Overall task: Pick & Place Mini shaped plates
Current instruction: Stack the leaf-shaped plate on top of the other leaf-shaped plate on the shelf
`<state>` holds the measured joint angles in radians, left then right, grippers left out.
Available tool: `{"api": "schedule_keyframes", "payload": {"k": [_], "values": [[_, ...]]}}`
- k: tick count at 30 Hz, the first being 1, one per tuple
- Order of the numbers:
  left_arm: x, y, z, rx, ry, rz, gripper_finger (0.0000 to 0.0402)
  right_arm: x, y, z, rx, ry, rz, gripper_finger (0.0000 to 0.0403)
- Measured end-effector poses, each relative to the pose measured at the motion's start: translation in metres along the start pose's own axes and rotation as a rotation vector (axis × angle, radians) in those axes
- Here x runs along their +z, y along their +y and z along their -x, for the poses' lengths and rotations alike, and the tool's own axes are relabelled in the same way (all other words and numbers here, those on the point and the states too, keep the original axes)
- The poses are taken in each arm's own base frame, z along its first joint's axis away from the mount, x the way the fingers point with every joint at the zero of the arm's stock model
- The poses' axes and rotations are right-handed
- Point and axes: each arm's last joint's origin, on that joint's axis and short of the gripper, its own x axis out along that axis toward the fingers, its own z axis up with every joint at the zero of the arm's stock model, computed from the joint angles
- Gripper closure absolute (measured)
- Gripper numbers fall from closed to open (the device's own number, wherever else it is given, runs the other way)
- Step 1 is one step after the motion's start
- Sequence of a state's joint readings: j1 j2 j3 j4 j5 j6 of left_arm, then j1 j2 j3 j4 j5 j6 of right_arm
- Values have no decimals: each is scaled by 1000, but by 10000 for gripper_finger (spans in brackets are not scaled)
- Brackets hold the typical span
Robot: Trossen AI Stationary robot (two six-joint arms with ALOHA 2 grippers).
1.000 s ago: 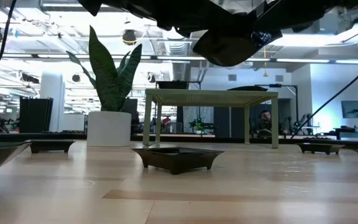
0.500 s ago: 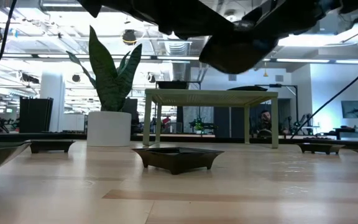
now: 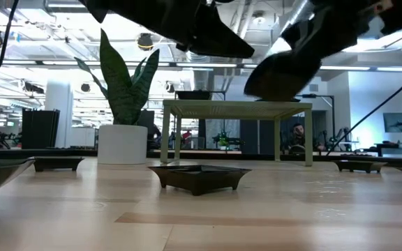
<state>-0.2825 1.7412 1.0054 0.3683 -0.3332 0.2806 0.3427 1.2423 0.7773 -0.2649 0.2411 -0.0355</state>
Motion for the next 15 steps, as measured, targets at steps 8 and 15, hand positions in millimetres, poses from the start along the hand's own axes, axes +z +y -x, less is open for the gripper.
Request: {"api": "schedule_keyframes", "payload": {"k": [8,15], "values": [[-2,0,0,-1,5,-1,269,23,-27,57,-354,208,161,401],[-2,1,0,1,6,0,270,26,-75,84,-515,216,132,400]]}}
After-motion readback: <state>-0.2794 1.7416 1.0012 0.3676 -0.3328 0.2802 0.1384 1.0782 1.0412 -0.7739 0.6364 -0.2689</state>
